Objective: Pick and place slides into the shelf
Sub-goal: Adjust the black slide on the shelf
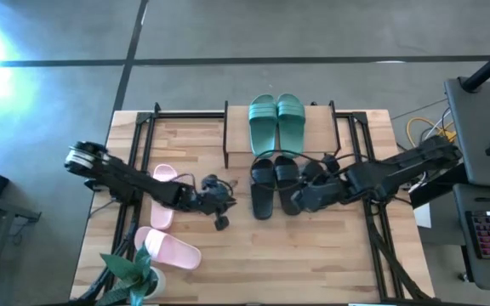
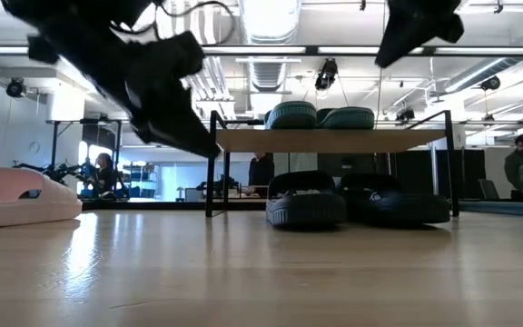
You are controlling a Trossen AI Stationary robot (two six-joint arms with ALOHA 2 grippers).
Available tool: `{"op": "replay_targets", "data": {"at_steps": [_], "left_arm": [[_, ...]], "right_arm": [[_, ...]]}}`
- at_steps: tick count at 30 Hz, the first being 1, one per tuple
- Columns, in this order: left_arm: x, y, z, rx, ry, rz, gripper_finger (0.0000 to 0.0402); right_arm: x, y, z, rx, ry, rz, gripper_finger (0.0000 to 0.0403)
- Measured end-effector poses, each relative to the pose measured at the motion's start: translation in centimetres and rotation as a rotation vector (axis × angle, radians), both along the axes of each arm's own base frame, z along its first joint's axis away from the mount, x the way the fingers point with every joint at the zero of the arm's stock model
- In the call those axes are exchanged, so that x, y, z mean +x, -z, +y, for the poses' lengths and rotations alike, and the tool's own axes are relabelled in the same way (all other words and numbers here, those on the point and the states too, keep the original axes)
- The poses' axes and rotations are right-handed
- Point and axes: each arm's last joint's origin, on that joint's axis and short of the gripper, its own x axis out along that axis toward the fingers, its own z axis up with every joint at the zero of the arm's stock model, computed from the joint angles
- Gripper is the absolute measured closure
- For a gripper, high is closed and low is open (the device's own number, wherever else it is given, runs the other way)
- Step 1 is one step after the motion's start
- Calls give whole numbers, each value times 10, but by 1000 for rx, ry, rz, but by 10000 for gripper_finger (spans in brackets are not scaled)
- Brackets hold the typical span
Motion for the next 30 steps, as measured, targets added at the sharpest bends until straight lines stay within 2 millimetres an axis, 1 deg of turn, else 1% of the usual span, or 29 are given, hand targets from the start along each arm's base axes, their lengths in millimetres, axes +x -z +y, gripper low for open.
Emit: {"op": "replay_targets", "data": {"at_steps": [2,6,9,14,22,25,30], "left_arm": [[11,14,-1,28,14,16,369],[29,42,2,48,-29,97,369],[40,54,6,62,-73,119,369],[61,54,18,58,-121,65,369],[89,58,41,63,-168,49,369],[98,58,44,85,-134,48,369],[115,49,44,166,-32,36,369]], "right_arm": [[-6,-6,1,8,-5,-32,376],[-13,-12,2,40,12,-77,376],[-13,-13,4,49,17,-84,376],[-10,-9,5,57,33,-79,376],[-6,-2,7,62,41,-52,376],[-5,0,7,71,51,-42,376],[-5,5,8,79,54,-22,376]]}}
